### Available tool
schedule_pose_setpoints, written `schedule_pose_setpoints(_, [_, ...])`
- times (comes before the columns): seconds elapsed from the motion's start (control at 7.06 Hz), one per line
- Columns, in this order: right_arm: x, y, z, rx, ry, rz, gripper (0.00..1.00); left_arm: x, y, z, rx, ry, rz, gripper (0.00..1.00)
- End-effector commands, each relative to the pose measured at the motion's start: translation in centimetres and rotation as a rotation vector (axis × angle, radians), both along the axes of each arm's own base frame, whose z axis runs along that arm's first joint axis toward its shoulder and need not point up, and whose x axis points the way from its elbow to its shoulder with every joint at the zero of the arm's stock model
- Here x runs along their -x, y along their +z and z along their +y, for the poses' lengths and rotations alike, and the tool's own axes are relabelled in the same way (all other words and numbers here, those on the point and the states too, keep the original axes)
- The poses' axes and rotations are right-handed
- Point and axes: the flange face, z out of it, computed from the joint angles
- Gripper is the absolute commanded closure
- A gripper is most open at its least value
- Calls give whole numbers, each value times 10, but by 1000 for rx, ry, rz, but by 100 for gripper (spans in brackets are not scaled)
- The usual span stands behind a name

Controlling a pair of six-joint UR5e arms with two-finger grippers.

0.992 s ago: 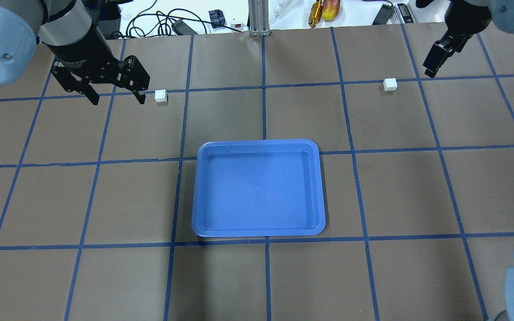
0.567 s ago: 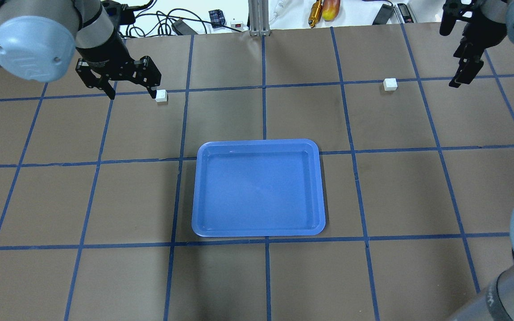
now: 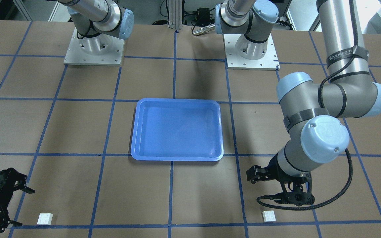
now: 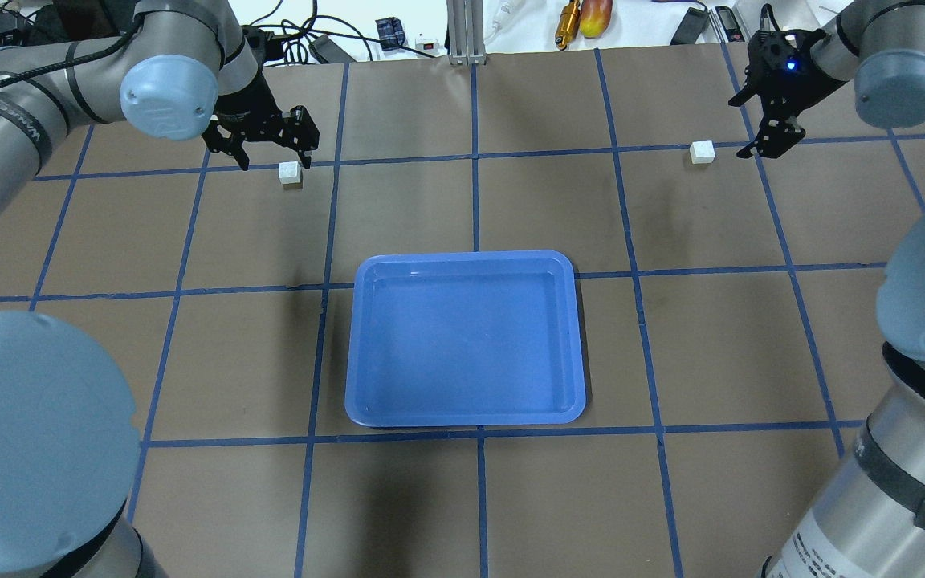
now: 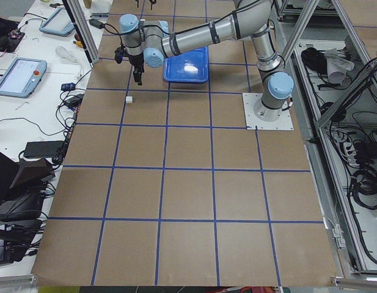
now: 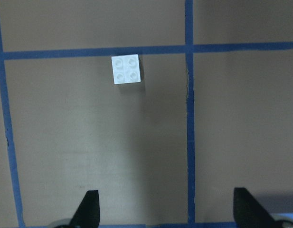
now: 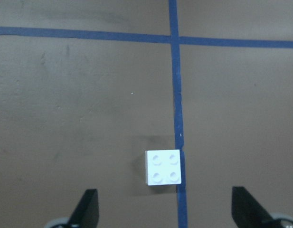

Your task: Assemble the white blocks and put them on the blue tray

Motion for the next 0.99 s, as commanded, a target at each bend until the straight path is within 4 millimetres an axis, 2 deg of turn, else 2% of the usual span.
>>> schedule_pose_setpoints(0.0, [3, -30, -22, -29, 40, -86, 0, -3, -26, -5, -10, 7, -10, 0])
schedule_pose_setpoints(0.14, [0, -36, -24, -40, 41, -126, 0, -3, -29, -8, -4, 10, -8, 0])
schedule_pose_setpoints(0.28, [6, -45, -22, -53, 32, -134, 0, -4, -44, -20, 51, 5, -12, 0])
schedule_pose_setpoints(0.42, [15, -55, -23, -64, 21, -139, 0, -11, -59, -31, 57, 10, -27, 0])
schedule_pose_setpoints(0.57, [18, -63, -23, -76, 19, -131, 0, -35, -70, -48, 56, 49, -35, 0])
schedule_pose_setpoints(0.85, [18, -78, -22, -97, 18, -139, 0, -42, -99, -69, 35, 46, -29, 0])
